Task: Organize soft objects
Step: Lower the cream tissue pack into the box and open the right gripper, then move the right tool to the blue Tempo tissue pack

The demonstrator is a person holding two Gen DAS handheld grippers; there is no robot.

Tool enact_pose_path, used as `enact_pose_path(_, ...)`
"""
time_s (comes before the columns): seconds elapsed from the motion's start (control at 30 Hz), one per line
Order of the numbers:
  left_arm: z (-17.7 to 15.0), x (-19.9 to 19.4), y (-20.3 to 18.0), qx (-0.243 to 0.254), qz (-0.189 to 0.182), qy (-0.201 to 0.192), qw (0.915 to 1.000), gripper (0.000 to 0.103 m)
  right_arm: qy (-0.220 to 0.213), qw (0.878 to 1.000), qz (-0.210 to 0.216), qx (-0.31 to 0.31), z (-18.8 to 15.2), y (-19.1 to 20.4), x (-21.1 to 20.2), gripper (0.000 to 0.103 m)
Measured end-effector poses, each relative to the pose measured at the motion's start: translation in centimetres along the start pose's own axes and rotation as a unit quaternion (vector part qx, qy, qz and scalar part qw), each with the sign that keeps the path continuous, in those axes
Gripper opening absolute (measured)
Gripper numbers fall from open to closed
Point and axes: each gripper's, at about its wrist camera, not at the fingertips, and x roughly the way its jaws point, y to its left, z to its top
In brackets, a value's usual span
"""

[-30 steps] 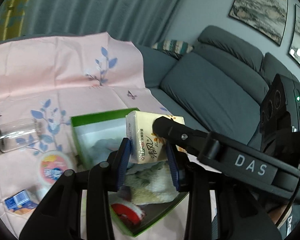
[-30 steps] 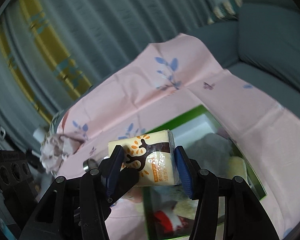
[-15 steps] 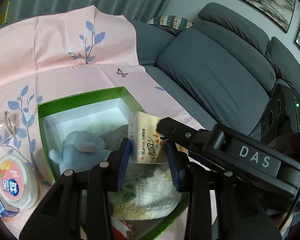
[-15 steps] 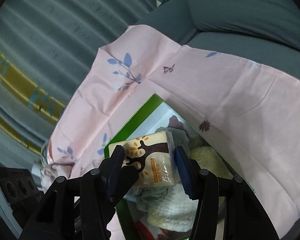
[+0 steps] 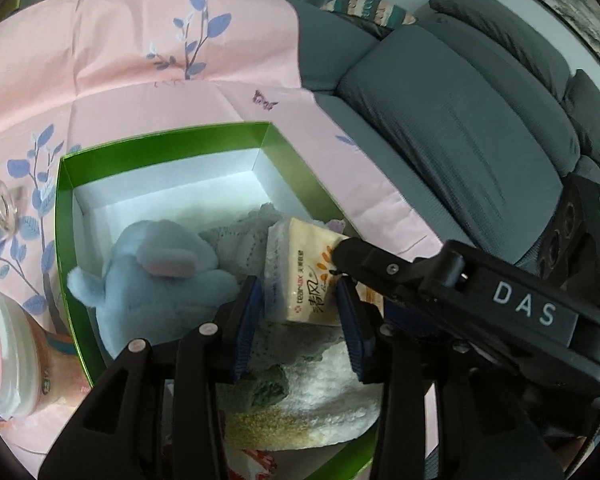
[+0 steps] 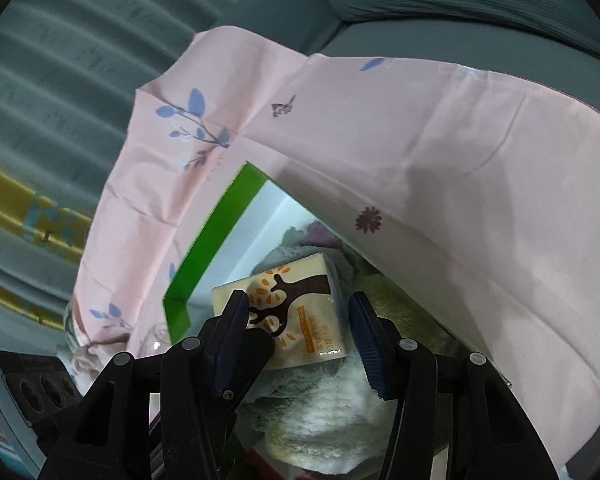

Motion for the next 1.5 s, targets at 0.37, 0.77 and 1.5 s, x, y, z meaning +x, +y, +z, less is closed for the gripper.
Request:
enact_pose_path(0.37, -0.3, -0.6, 0.6, -0.021, 0.009, 0.005, 0.9997, 0.045, 0.001, 1.000, -0.018, -0.018, -0.3, 0.4, 0.0, 0.055)
enact_pose_path(0.77, -2.7, -14.2, 5.1, -0.067, 0.051, -0.113, 0.9900, 0.086, -0.047, 0.989, 0.020, -0.142, -4.2, 7.9, -5.7, 0.075)
enact_pose_path(1.5, -15.7, -23.1, 24.5, -0.290, 0.218, -0.080, 0.9283, 0.081, 0.063, 0.903, 0.046, -0.423, -21.9, 23.8, 3.3, 0.056)
